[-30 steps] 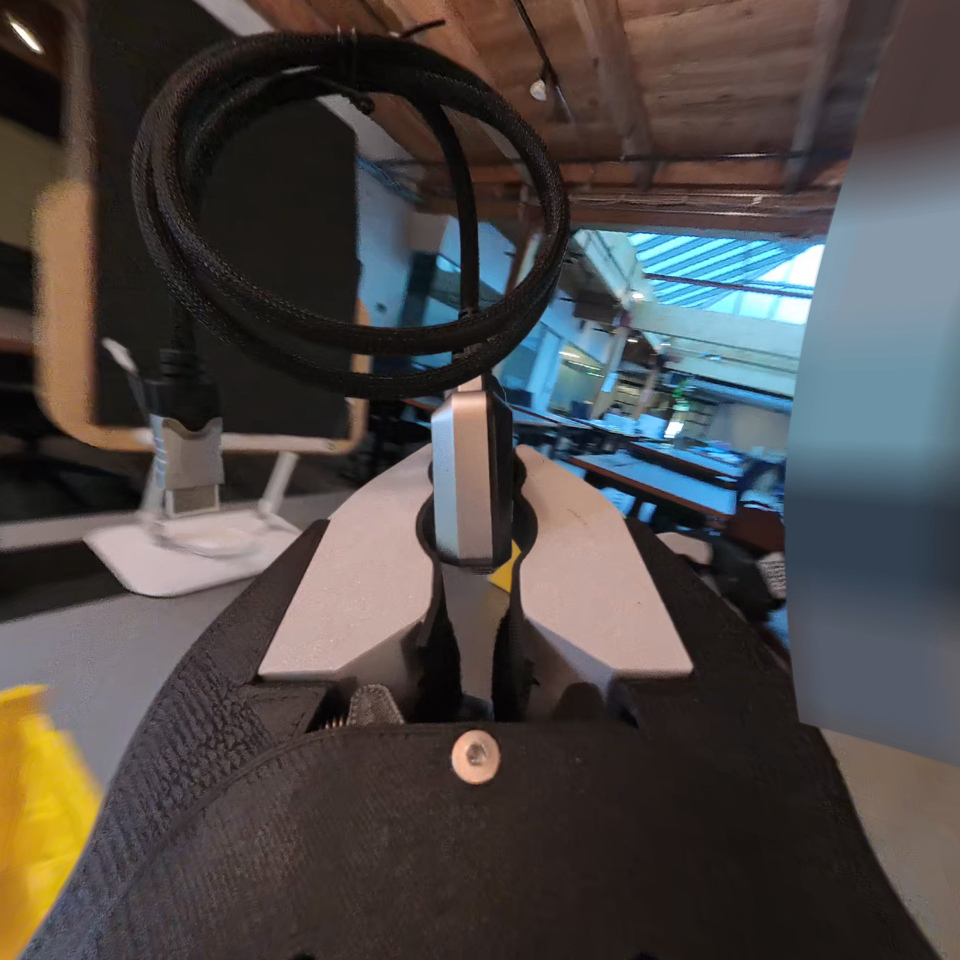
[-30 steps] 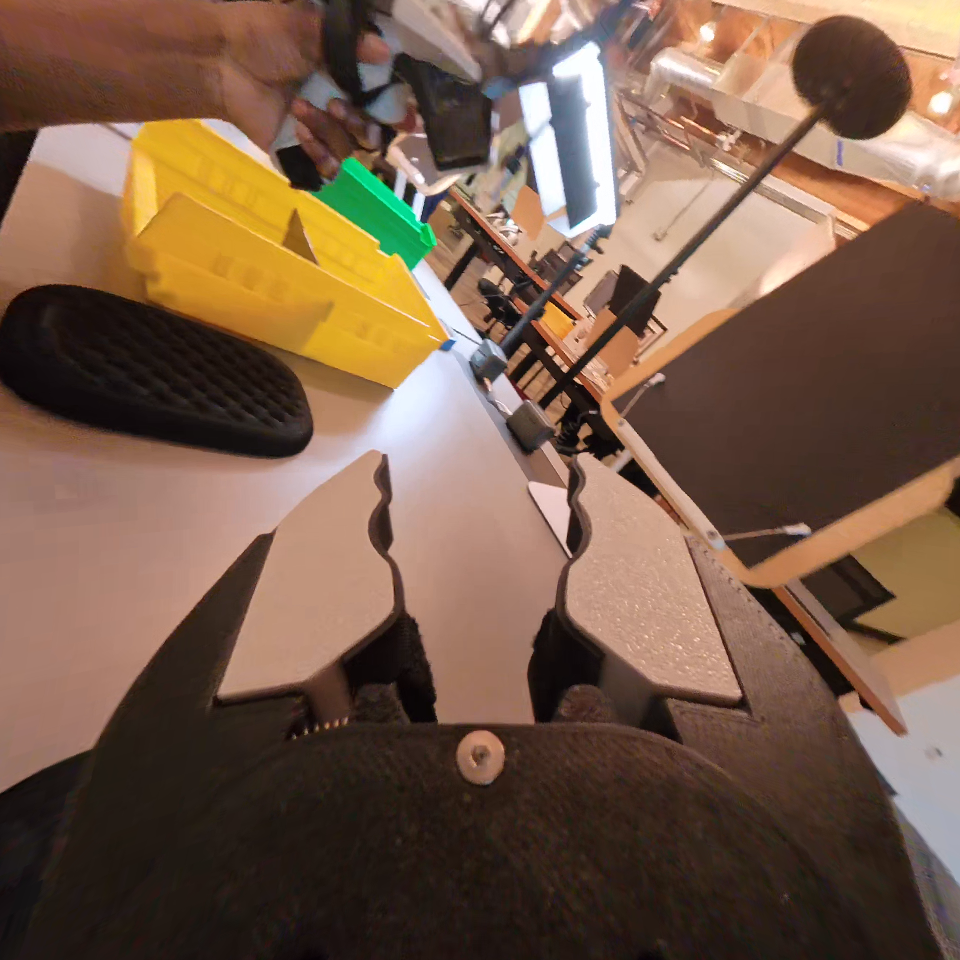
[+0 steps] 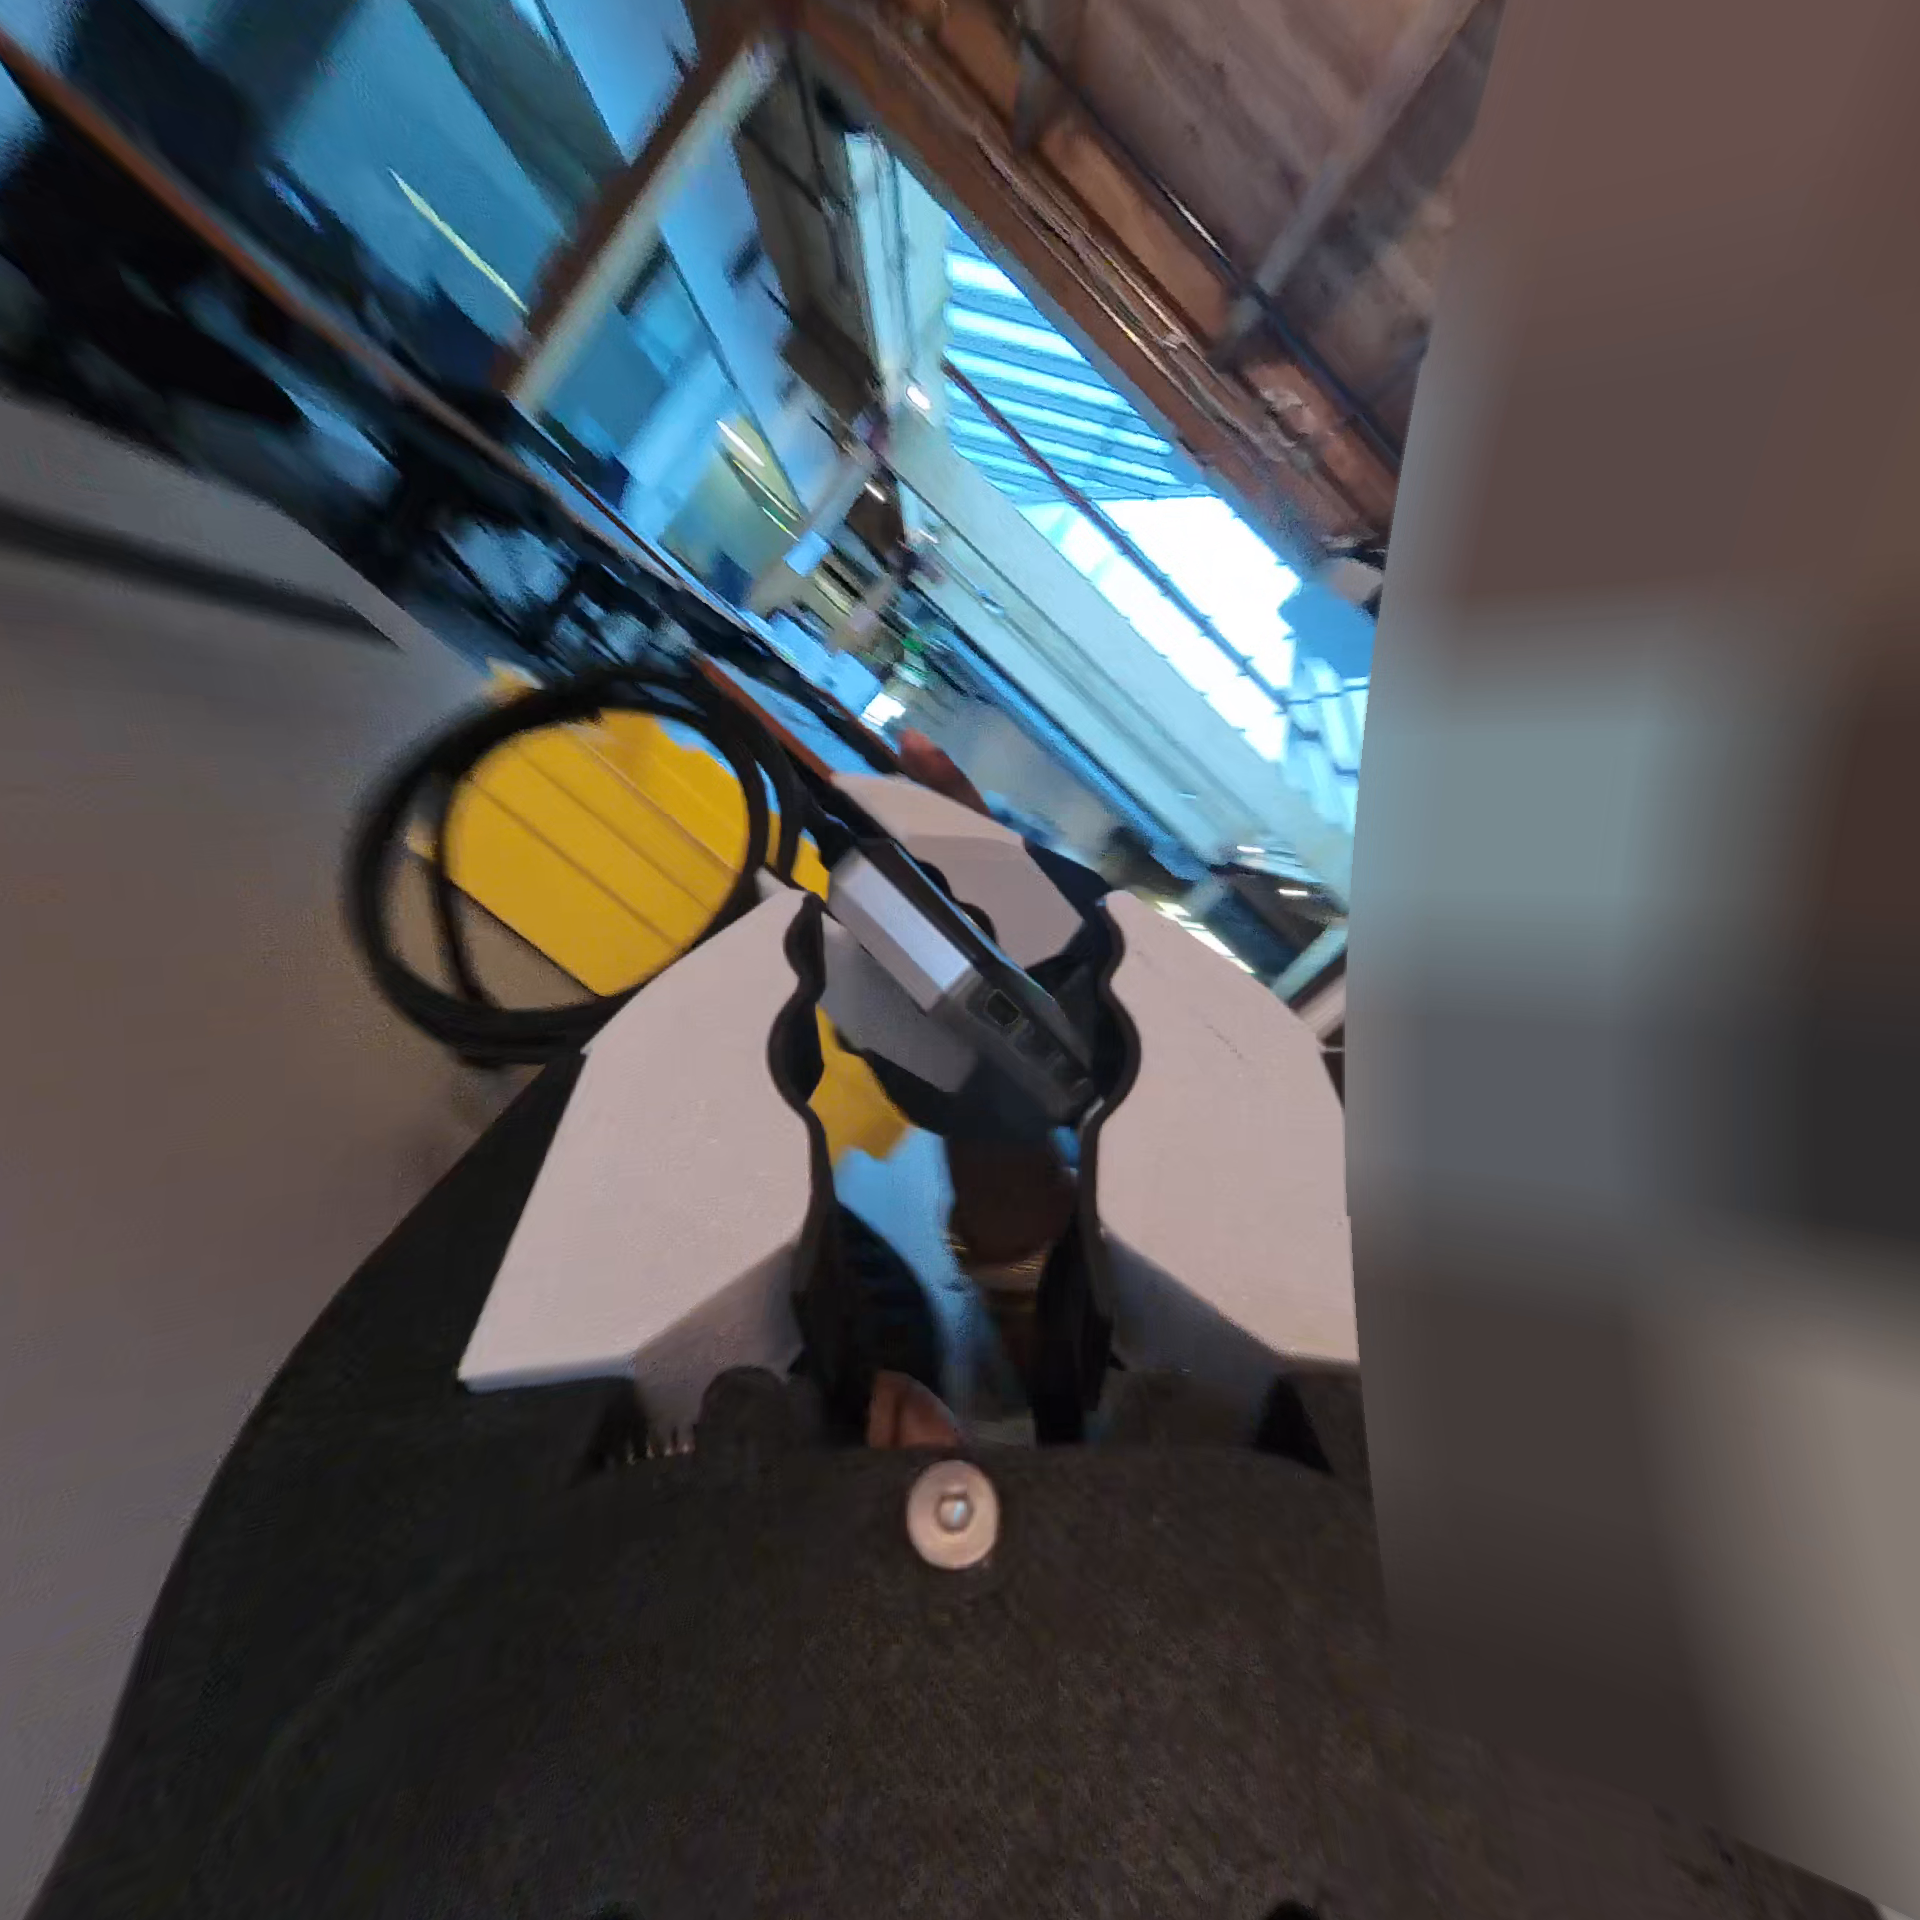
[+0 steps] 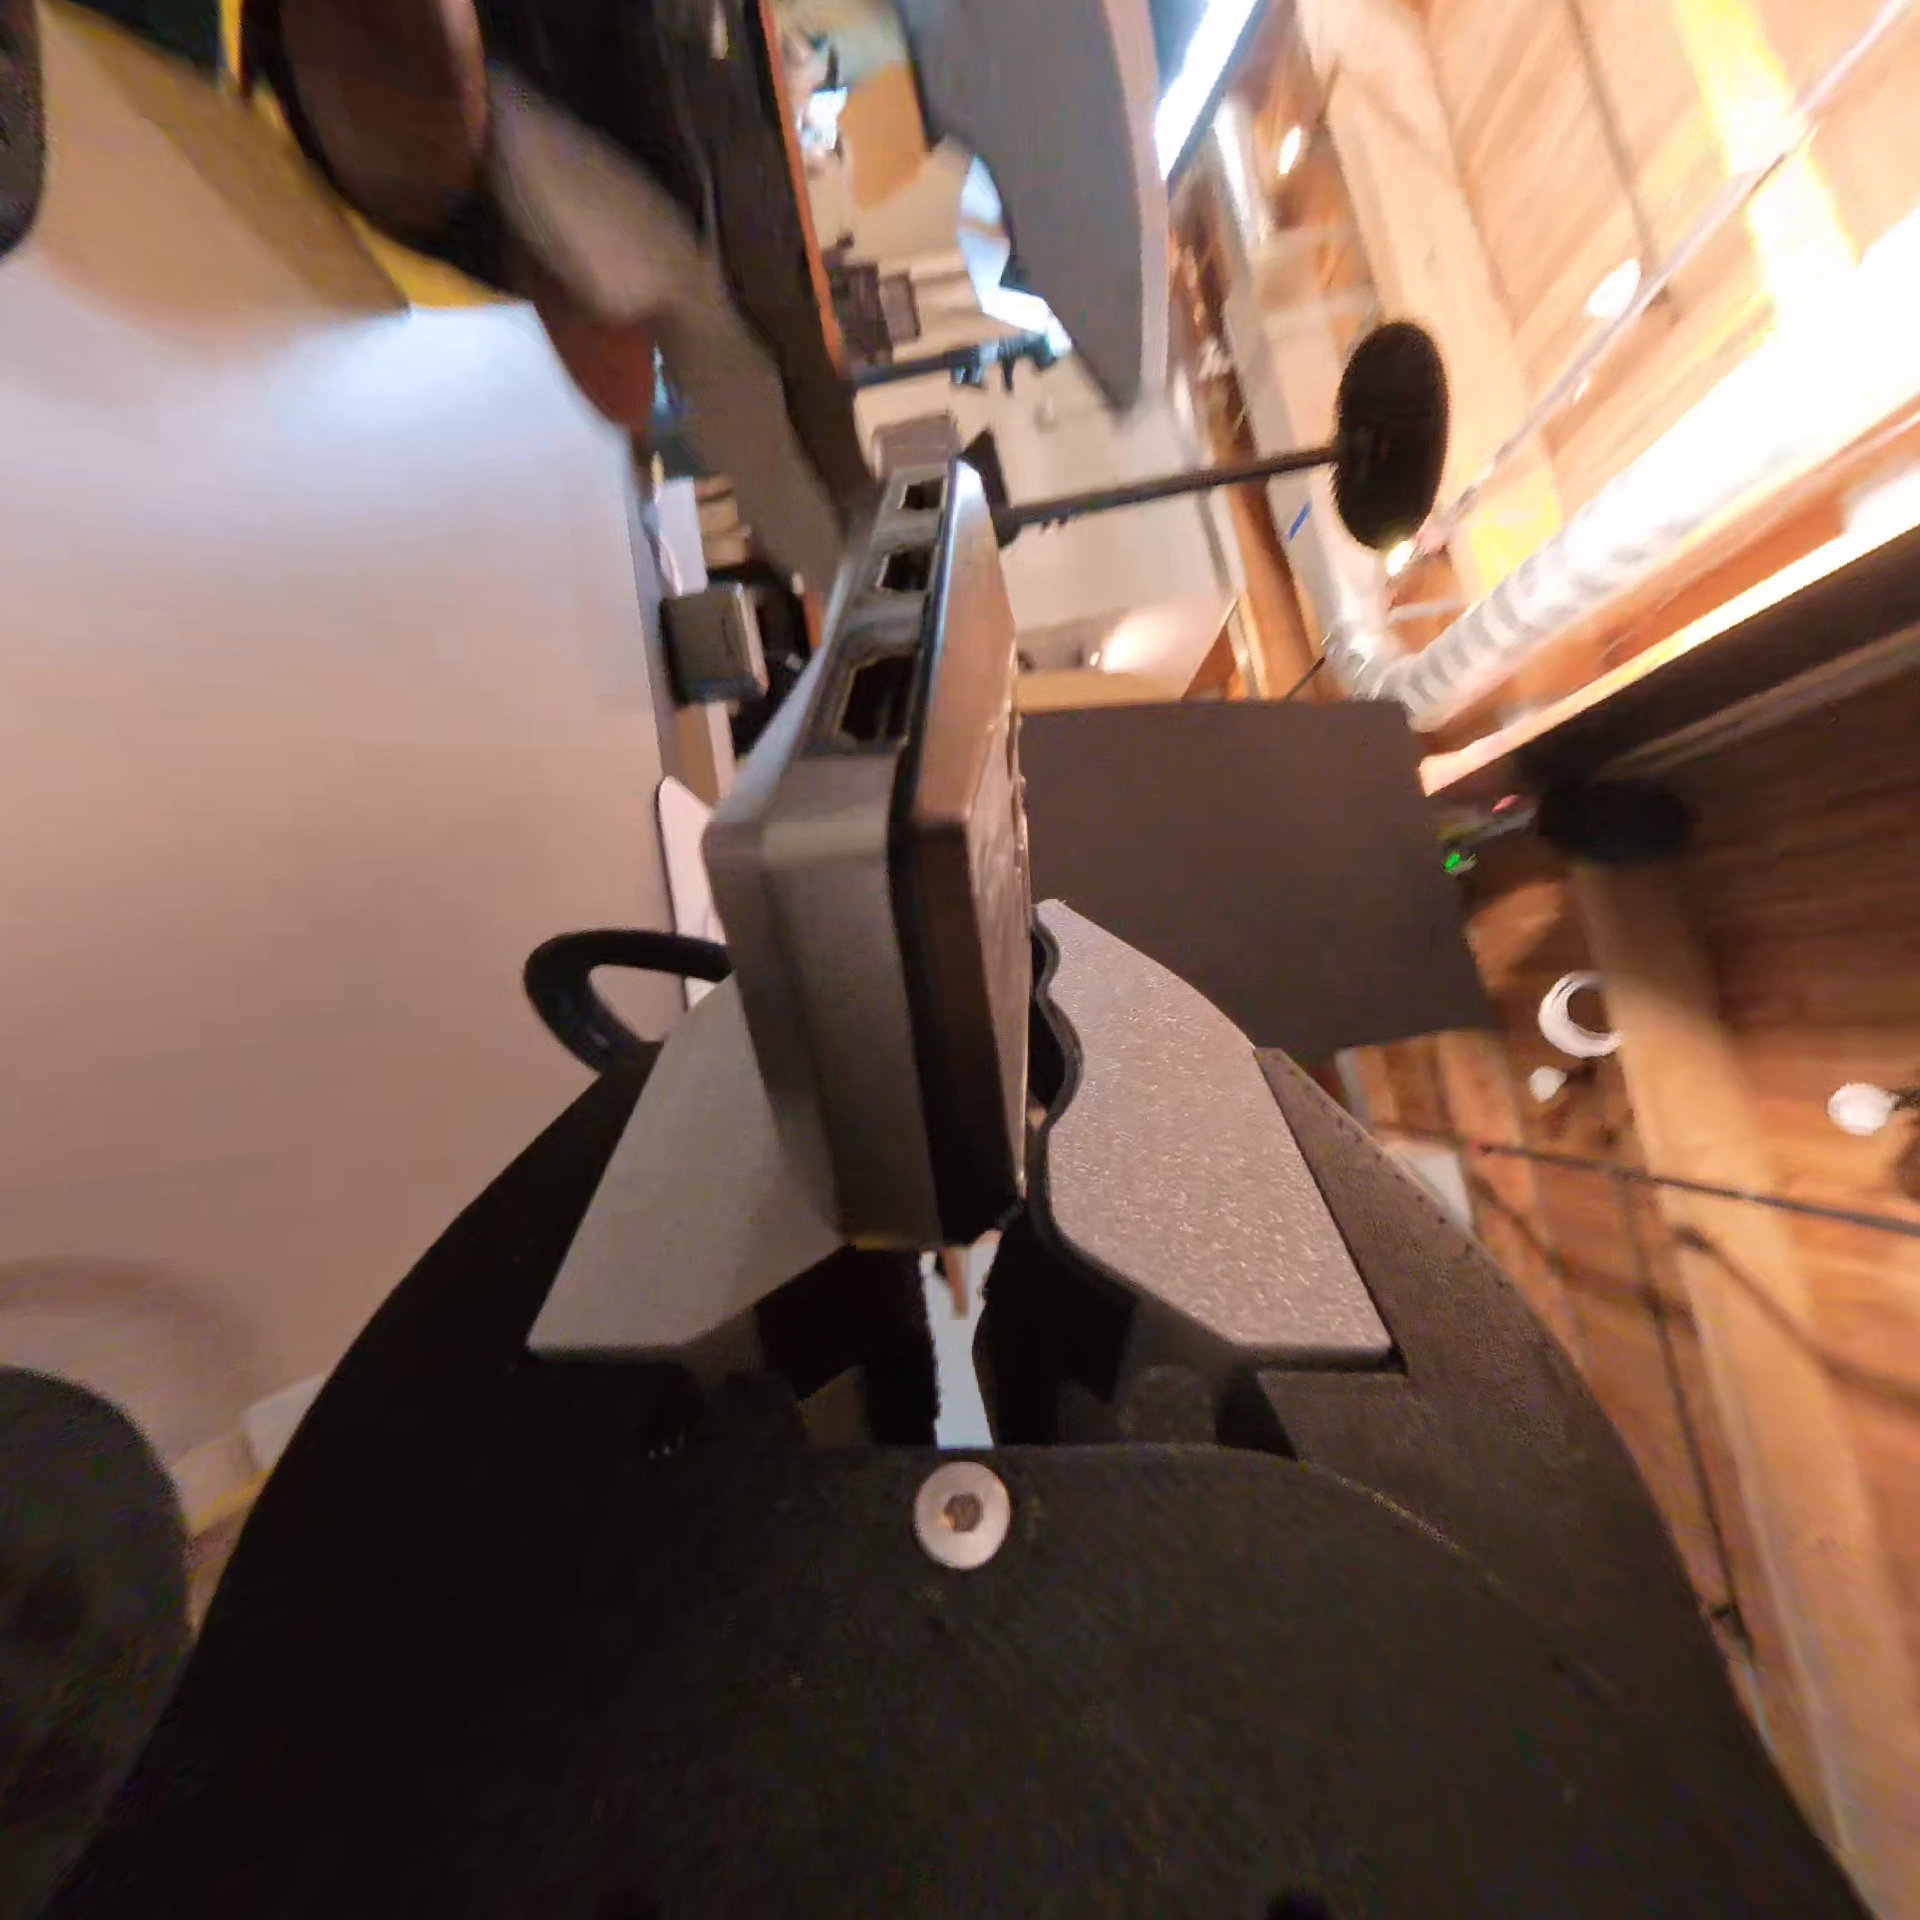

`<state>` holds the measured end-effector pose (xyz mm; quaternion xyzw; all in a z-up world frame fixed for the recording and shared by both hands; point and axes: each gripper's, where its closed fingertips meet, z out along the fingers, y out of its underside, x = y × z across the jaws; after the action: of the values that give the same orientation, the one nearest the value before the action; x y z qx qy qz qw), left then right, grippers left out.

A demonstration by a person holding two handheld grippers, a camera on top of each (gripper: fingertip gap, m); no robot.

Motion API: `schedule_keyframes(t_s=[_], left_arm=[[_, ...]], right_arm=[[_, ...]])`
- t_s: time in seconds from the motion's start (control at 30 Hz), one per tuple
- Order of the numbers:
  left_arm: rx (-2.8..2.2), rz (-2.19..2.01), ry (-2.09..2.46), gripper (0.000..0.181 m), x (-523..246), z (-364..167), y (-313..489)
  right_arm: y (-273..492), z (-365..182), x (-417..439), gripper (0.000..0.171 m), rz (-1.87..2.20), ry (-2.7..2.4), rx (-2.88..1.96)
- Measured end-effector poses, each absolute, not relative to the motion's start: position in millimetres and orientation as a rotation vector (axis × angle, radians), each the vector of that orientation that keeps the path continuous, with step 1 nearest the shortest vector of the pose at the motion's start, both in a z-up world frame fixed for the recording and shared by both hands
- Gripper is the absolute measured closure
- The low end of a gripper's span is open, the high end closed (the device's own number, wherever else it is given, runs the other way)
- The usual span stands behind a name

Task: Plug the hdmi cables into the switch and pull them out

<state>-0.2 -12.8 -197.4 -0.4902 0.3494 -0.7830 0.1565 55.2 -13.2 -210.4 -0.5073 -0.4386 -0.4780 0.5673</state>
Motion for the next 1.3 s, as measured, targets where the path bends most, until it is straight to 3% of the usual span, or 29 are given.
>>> schedule_keyframes(t_s=[0.03, 0.2, 0.4, 0.83, 1.3], left_arm=[[-1.369, -2.12, 0.994, 0.133, -4.3, -196.0, -2.7], [-1.227, -1.548, 0.998, 0.13, -38.3, -188.4, 31.9], [-1.136, -1.239, 1.0, 0.13, -83.2, -176.3, 40.5], [-1.128, -0.933, 1.075, 0.131, -123.3, -179.0, 62.6], [-1.17, -1.044, 1.096, 0.123, -159.6, -179.8, 64.5]], right_arm=[[-14.5, -213.6, 63.6, 0.148, -1.129, -1.026, -1.24], [-20.0, -246.6, 91.1, 0.147, -1.162, -1.11, -1.435], [-26.6, -297.1, 117.6, 0.147, -1.146, -1.163, -1.667], [-29.4, -349.9, 119.0, 0.146, -1.12, -1.31, -1.88], [-58.1, -350.6, 113.6, 0.136, -1.019, -1.466, -2.014]])
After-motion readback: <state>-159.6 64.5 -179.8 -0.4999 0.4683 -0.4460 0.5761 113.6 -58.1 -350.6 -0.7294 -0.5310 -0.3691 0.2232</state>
